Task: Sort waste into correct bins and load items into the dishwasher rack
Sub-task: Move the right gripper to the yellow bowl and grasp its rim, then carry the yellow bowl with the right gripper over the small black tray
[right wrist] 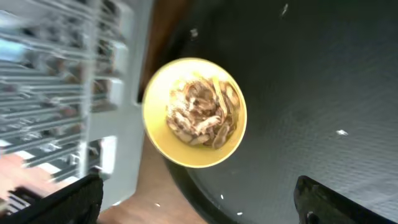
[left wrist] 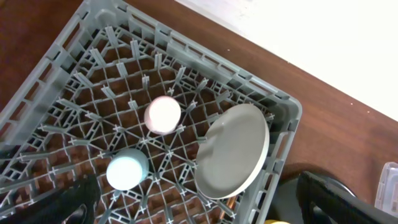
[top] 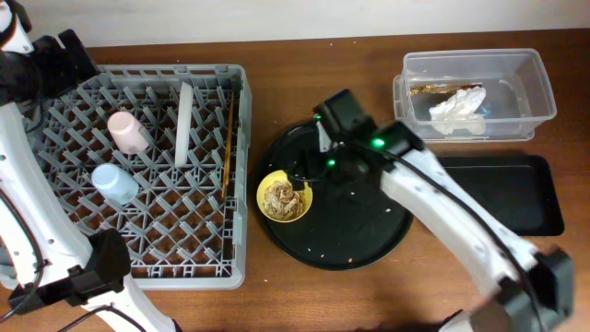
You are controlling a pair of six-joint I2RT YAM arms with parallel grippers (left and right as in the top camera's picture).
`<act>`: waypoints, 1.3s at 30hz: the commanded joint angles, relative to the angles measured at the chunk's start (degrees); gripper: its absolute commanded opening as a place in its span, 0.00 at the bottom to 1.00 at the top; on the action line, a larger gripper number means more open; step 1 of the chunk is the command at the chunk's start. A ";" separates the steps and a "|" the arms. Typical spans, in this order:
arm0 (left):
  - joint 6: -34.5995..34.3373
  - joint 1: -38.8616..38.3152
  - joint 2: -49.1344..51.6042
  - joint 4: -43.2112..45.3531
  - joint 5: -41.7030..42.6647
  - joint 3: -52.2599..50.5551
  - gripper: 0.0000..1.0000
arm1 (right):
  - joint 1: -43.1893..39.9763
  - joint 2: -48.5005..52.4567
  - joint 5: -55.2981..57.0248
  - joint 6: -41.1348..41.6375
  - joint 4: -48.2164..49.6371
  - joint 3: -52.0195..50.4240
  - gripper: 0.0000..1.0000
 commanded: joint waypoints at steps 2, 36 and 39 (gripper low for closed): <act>-0.11 0.09 -0.83 -0.02 0.17 0.59 0.99 | 0.22 10.38 -1.64 2.45 1.05 0.70 0.99; -0.11 0.09 -0.83 -0.02 0.17 0.59 0.99 | 9.81 19.67 29.83 8.96 -16.04 15.74 0.57; -0.11 0.09 -0.83 -0.02 0.17 0.59 0.99 | 10.64 19.67 30.38 8.94 -11.93 10.64 0.57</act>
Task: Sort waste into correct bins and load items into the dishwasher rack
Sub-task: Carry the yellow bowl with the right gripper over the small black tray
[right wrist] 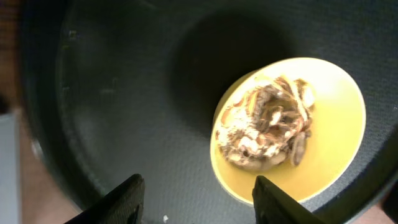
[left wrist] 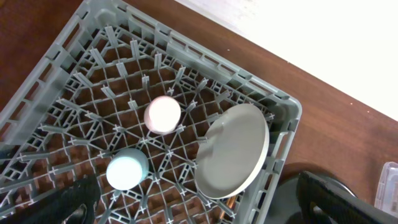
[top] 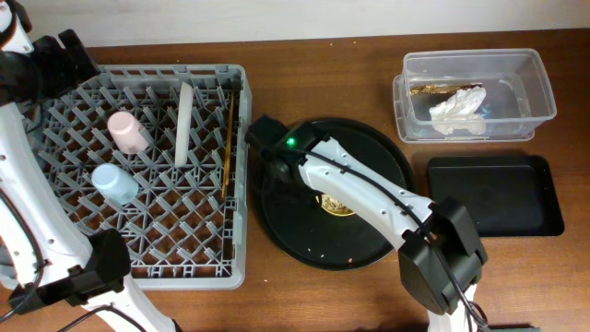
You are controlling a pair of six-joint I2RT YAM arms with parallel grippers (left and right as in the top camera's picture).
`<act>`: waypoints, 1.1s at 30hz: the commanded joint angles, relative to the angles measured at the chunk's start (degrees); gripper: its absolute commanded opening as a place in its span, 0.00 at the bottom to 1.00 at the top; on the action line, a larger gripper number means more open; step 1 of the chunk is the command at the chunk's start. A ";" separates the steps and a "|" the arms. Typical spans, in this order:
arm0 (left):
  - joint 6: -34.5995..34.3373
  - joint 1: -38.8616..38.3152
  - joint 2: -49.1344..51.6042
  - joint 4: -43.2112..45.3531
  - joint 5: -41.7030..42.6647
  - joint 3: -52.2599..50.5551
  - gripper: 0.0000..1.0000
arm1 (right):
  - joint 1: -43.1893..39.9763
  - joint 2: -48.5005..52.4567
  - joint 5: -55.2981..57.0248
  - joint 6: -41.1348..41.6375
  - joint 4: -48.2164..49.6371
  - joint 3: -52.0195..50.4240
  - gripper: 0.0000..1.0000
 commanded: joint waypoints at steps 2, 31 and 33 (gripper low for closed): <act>-0.11 0.09 -0.83 0.00 0.17 0.59 0.99 | -0.85 -0.44 4.42 2.38 5.62 -7.26 0.57; -0.11 0.09 -0.83 -0.02 0.17 0.59 0.99 | -15.52 -1.77 -8.98 4.63 -10.93 10.32 0.04; -0.11 0.09 -0.83 -0.02 0.17 0.59 0.99 | -23.06 -2.25 -17.81 -1.92 -11.26 10.29 0.04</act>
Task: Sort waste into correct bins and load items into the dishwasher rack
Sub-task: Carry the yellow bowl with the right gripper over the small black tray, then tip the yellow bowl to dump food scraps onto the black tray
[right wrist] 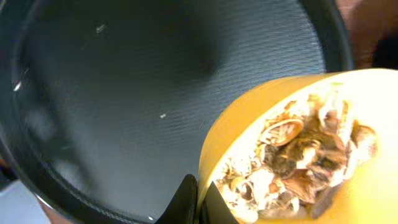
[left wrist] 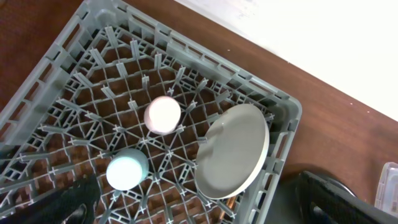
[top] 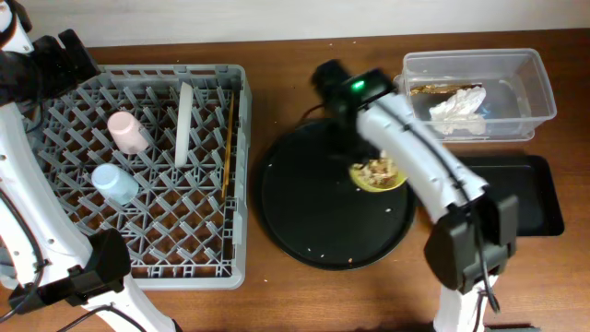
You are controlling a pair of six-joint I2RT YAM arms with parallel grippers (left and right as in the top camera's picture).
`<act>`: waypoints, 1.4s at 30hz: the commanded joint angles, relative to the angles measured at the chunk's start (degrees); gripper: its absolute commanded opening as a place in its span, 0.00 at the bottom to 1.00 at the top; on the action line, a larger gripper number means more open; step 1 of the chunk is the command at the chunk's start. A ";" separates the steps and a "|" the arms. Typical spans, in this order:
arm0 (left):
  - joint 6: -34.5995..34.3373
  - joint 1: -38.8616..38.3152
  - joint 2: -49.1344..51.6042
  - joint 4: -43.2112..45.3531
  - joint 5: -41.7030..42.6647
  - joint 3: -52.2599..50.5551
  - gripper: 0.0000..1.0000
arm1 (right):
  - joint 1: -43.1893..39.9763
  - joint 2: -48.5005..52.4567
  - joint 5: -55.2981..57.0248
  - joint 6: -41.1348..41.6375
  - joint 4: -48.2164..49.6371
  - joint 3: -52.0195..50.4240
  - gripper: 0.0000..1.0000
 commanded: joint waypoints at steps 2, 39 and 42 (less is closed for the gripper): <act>-0.11 0.09 -0.83 -0.02 0.20 0.59 0.99 | -14.16 -1.92 -17.22 -12.00 -1.92 1.03 0.04; -0.11 0.09 -0.83 -0.02 0.20 0.59 0.99 | -75.19 -1.11 -70.62 -42.64 12.44 -21.73 0.04; -0.11 0.09 -0.83 0.00 0.20 0.59 0.99 | -75.10 -1.11 -69.85 -42.49 14.93 -21.73 0.04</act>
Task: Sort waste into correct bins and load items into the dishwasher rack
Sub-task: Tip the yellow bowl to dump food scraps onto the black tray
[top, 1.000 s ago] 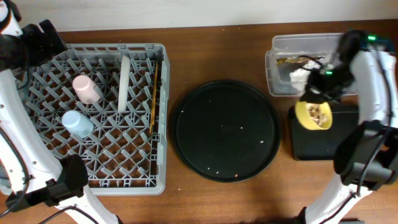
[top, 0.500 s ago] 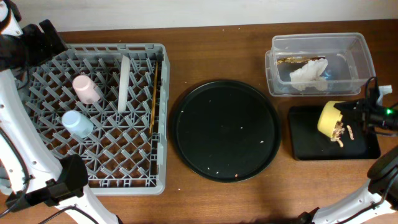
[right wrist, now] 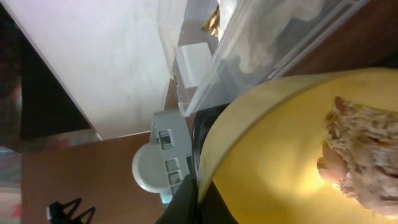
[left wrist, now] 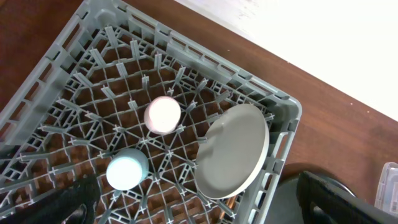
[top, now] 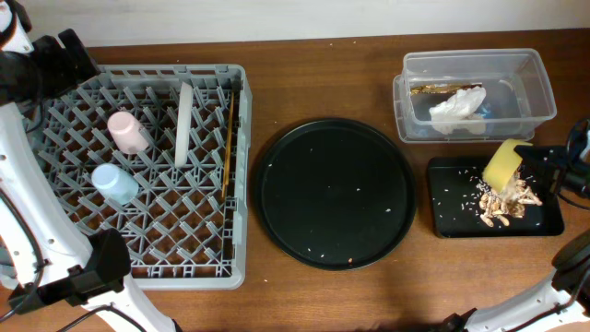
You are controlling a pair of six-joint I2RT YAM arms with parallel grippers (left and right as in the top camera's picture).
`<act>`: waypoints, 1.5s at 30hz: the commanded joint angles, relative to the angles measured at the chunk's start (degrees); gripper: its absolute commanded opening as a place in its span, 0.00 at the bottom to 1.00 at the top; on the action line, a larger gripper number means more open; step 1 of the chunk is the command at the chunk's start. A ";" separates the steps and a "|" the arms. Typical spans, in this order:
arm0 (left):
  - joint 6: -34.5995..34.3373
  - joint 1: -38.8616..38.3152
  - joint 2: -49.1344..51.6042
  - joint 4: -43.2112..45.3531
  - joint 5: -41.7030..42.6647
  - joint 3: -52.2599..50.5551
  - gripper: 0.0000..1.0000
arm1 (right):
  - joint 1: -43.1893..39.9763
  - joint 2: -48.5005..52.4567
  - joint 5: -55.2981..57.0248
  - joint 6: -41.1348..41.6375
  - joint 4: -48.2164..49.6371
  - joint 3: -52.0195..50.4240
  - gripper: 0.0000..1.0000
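The yellow bowl [top: 504, 163] hangs tipped on its side over the black rectangular tray [top: 452, 214] at the right. My right gripper [top: 546, 167] is shut on its rim. Brown food scraps [top: 502, 199] lie spilled on that tray. In the right wrist view the bowl [right wrist: 292, 155] fills the frame, the right gripper [right wrist: 198, 188] pinches its edge, and some scraps [right wrist: 367, 155] still cling inside. The grey dishwasher rack [top: 235, 111] at the left holds a pink cup [top: 127, 130], a blue cup [top: 114, 183] and a white plate [top: 184, 124]. My left gripper [left wrist: 202, 208] hovers open above the rack.
A round black tray [top: 336, 194] lies mid-table with only crumbs on it. A clear plastic bin [top: 530, 74] holding crumpled white tissue [top: 458, 109] stands behind the rectangular tray. A thin brown stick [top: 227, 138] lies along the rack's right wall.
My right gripper has carried the bowl from the round tray's right side to over the rectangular tray. The bowl is now tipped and scraps lie on that tray. The left arm is unchanged.
The bowl of scraps first stood on the left of the round tray with my right gripper open above it. Then the open gripper was close over the bowl. Then it was shut on the rim, holding the bowl upright. Now the bowl is tilted over the rectangular tray.
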 commanded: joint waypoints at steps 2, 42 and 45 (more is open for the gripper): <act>-0.11 0.09 -0.83 0.00 0.17 0.59 0.99 | -0.17 -0.81 1.14 2.95 0.94 -0.11 0.04; -0.11 0.09 -0.83 0.00 0.17 0.59 0.99 | -4.98 0.26 -13.51 -0.72 -11.89 -0.15 0.04; -0.11 0.09 -0.83 0.00 0.17 0.59 0.99 | -5.01 0.22 -18.58 -5.05 -21.86 -0.15 0.04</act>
